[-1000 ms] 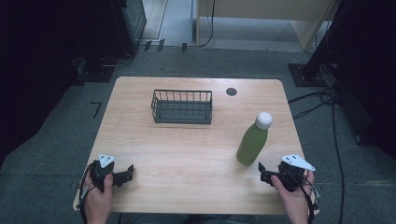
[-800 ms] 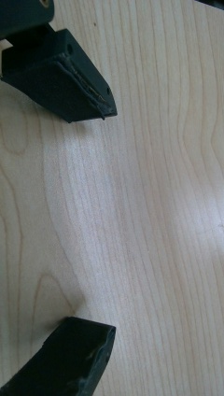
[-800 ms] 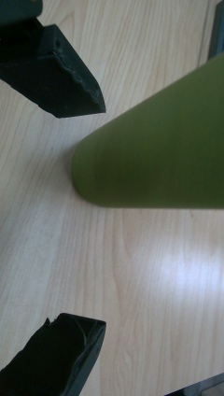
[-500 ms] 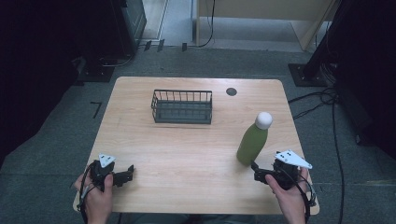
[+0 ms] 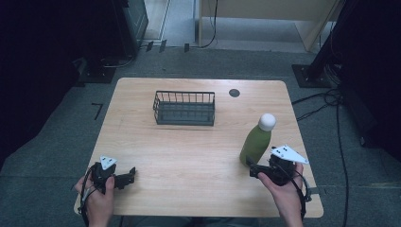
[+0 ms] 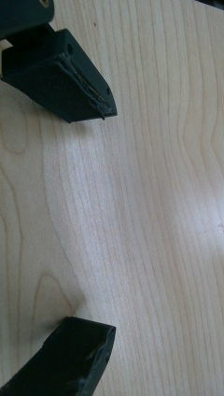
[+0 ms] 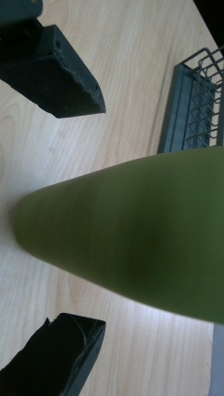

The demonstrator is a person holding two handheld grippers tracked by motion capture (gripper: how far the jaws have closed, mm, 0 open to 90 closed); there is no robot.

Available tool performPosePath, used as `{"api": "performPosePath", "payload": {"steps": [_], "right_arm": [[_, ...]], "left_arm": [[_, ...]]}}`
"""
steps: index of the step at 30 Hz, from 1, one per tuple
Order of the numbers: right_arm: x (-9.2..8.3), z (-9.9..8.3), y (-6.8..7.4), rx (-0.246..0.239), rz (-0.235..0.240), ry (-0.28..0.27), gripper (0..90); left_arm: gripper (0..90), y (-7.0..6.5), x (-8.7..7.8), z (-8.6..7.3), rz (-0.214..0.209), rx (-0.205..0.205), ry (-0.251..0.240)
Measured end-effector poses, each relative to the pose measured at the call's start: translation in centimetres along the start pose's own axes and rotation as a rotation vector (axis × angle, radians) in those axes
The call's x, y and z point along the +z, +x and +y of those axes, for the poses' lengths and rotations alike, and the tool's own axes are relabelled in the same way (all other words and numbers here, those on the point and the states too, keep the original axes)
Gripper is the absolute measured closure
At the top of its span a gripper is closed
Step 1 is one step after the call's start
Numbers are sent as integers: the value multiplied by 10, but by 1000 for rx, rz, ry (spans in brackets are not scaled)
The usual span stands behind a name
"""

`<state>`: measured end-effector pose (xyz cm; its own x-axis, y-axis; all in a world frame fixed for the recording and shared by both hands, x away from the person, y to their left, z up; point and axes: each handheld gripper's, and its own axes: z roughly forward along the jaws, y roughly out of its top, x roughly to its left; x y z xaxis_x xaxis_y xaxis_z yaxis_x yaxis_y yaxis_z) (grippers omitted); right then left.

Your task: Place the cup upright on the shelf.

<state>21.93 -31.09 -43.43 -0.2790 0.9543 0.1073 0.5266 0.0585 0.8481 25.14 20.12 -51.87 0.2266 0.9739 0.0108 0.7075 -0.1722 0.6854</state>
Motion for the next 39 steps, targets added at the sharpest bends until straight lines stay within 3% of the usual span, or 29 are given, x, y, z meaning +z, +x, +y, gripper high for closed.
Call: {"api": "performPosePath", "payload": {"steps": [6, 14, 26, 30, 39], "right_arm": [[9, 6, 4, -7, -6, 0, 2], [21, 12, 5, 23, -68, -34, 94], [36, 17, 7, 33, -103, -49, 131], [37, 16, 7, 31, -125, -59, 189], [36, 17, 6, 8, -117, -54, 203]], "left_arm": [[2, 0, 0, 0, 0, 0, 0], [2, 0, 0, 0, 0, 0, 0], [2, 0, 0, 0, 0, 0, 0], [2, 0, 0, 0, 0, 0, 0], [2, 0, 0, 0, 0, 0, 0]]}}
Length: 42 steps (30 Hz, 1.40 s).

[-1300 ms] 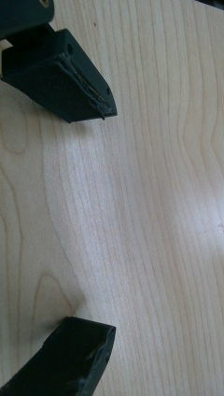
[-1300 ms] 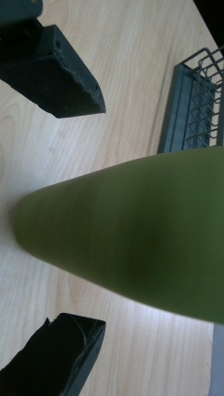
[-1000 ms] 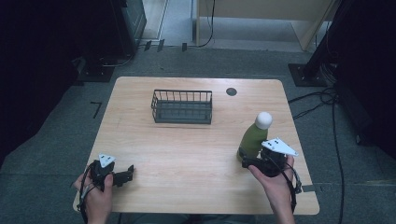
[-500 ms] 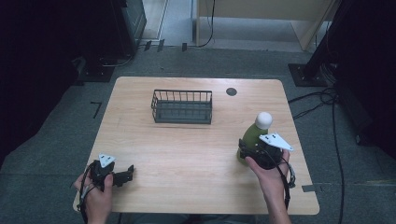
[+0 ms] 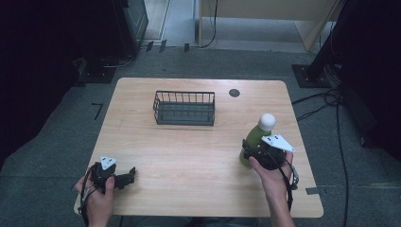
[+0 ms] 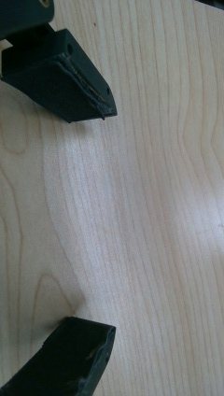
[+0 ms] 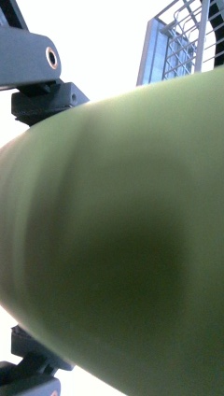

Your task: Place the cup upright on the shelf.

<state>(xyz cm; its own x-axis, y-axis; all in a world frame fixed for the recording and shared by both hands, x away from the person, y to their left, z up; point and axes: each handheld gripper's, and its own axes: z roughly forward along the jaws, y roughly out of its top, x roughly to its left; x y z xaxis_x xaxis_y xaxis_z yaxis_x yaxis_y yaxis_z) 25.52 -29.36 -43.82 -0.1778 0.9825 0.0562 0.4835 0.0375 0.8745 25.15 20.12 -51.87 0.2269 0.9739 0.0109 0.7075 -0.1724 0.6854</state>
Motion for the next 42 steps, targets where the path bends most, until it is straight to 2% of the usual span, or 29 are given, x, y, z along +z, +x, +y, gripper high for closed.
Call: {"api": "performPosePath", "payload": {"steps": [3, 6, 10, 23, 35, 42], "right_arm": [[0, 0, 0, -4, 1, -1, 204], [0, 1, 2, 7, 36, -4, 205], [0, 4, 6, -8, 49, -8, 205], [5, 28, 37, -51, 119, -43, 205], [12, 50, 61, -69, 164, -55, 206], [17, 72, 76, -81, 198, -70, 206]], "left_arm": [[2, 0, 0, 0, 0, 0, 0], [2, 0, 0, 0, 0, -2, 0], [2, 0, 0, 0, 0, -2, 0], [2, 0, 0, 0, 0, -1, 0], [2, 0, 0, 0, 0, -3, -2], [2, 0, 0, 0, 0, -3, -1]]}}
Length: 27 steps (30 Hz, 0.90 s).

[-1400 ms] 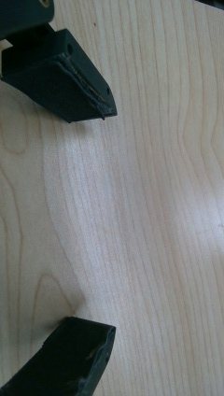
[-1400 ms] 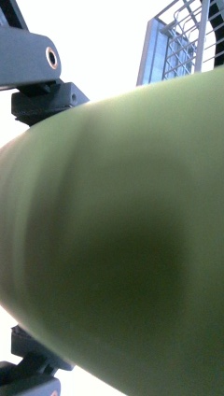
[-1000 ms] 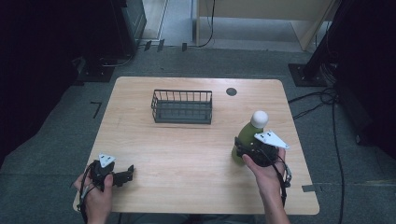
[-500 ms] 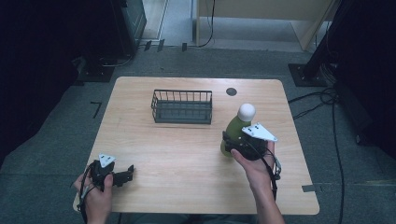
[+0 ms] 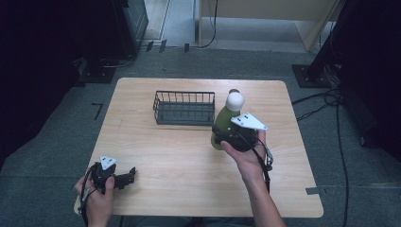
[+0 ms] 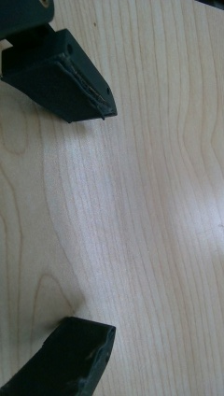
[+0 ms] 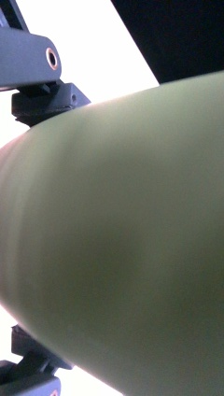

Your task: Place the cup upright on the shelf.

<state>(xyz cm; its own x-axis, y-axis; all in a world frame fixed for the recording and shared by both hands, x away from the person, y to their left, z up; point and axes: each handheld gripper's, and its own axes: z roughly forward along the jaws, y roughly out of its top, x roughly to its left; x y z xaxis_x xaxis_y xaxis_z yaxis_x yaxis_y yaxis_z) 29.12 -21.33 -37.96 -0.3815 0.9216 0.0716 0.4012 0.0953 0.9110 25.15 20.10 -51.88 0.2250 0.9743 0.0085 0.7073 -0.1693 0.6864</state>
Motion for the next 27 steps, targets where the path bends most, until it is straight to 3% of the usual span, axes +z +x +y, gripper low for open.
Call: {"api": "performPosePath", "payload": {"steps": [13, 27], "right_arm": [[36, 48, 15, 5, 48, -18, 206], [64, 88, 17, -11, 8, -76, 206]], "left_arm": [[2, 0, 0, 0, 0, 0, 0], [2, 0, 0, 0, 0, 0, 0]]}}
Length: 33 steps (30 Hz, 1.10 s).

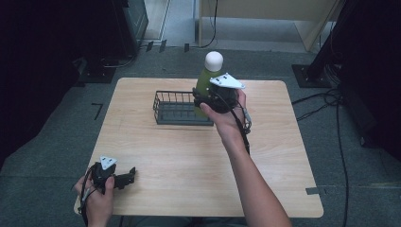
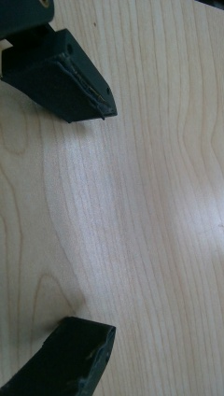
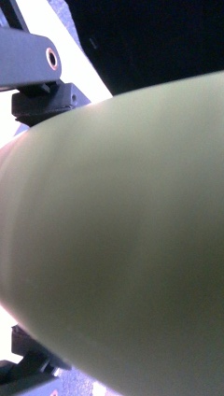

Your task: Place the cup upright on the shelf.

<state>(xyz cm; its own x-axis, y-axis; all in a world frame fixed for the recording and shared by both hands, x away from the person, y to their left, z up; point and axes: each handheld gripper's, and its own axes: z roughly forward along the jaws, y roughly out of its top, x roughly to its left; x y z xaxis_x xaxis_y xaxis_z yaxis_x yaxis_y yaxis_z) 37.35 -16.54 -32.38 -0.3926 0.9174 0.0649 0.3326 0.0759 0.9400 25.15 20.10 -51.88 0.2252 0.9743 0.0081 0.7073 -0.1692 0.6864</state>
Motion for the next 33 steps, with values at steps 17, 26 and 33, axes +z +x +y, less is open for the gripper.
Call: {"api": "performPosePath", "payload": {"steps": [17, 26, 33], "right_arm": [[51, 10, -5, -25, -39, 12, 206], [70, -4, -15, -7, -81, 37, 205], [82, -17, -16, 2, -86, 75, 205]], "left_arm": [[2, 0, 0, 0, 0, 1, 0], [2, 0, 0, 0, 0, 1, 1], [2, 0, 0, 0, -2, 3, 1]]}}
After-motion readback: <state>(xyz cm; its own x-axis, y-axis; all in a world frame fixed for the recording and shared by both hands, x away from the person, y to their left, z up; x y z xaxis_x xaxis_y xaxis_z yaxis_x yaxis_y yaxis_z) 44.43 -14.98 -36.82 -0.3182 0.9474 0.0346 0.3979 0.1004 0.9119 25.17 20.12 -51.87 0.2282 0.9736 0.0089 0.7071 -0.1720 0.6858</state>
